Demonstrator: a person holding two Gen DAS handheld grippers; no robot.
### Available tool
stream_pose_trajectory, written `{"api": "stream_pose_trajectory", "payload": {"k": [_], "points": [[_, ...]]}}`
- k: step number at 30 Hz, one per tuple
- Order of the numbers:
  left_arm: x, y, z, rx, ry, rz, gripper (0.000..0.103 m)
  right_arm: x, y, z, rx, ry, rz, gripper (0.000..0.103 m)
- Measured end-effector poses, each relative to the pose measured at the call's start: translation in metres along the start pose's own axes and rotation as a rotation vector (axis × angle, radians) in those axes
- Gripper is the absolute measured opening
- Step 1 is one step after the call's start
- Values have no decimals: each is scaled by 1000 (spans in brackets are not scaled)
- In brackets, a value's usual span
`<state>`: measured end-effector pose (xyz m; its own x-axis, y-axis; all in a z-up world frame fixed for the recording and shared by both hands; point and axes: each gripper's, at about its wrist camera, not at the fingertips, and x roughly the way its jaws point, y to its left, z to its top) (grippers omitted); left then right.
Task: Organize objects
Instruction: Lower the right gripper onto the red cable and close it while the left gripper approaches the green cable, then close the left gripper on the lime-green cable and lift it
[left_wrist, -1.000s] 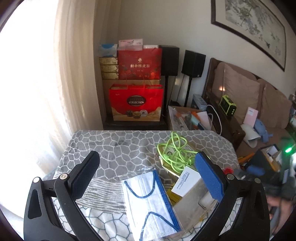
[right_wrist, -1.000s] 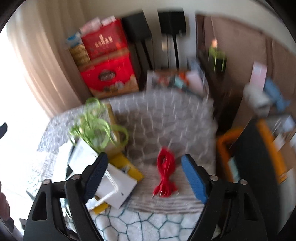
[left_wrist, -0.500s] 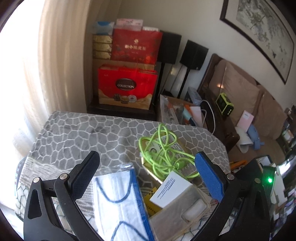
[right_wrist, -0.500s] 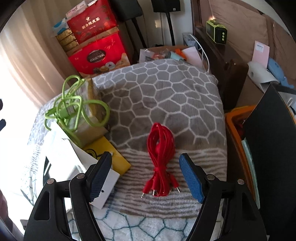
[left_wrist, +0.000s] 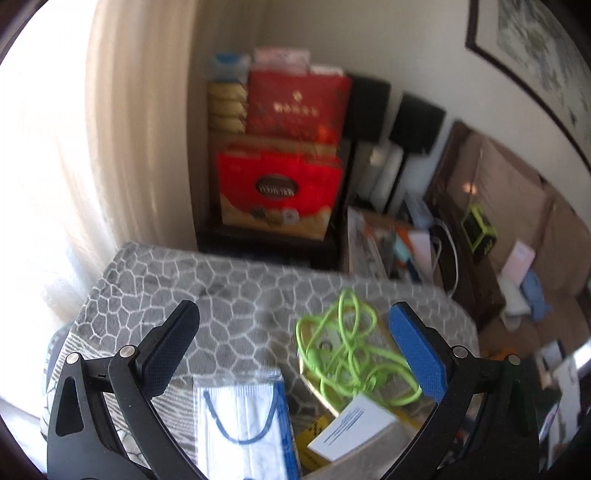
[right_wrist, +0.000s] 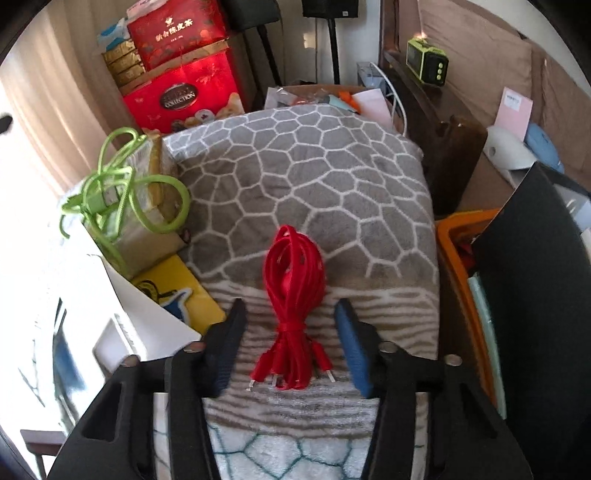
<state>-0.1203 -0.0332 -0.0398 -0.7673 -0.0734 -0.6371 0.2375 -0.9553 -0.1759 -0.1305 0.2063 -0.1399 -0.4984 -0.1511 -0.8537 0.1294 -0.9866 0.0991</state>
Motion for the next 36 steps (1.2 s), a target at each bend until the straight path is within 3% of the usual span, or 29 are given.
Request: {"api": "stream_pose_trajectory", "payload": {"k": [3, 8, 16, 19, 20, 24, 30, 36], "points": [[0, -7, 1, 36, 31, -47, 103, 1, 2, 0, -34, -4, -37, 28], [-6, -17, -4, 74, -28, -28, 103, 1, 5, -2, -61, -14, -56, 23], [33, -35, -33, 100, 144, -169, 102, 1, 2, -1, -59, -7, -43, 22], [52, -44, -44, 145, 198, -135, 99, 1, 2, -1, -61, -7, -43, 22], [61, -48, -49, 167, 248, -131, 91, 0, 1, -1, -61, -7, -42, 22], [78, -60, -67, 200, 359, -170, 85, 1, 3, -2, -63, -6, -44, 23], [90, -66, -72, 238, 342, -75, 92, 1, 5, -2, -68, -5, -47, 23], [106, -65, -74, 201, 349, -65, 101, 1, 6, -2, -70, -6, -51, 23]]}}
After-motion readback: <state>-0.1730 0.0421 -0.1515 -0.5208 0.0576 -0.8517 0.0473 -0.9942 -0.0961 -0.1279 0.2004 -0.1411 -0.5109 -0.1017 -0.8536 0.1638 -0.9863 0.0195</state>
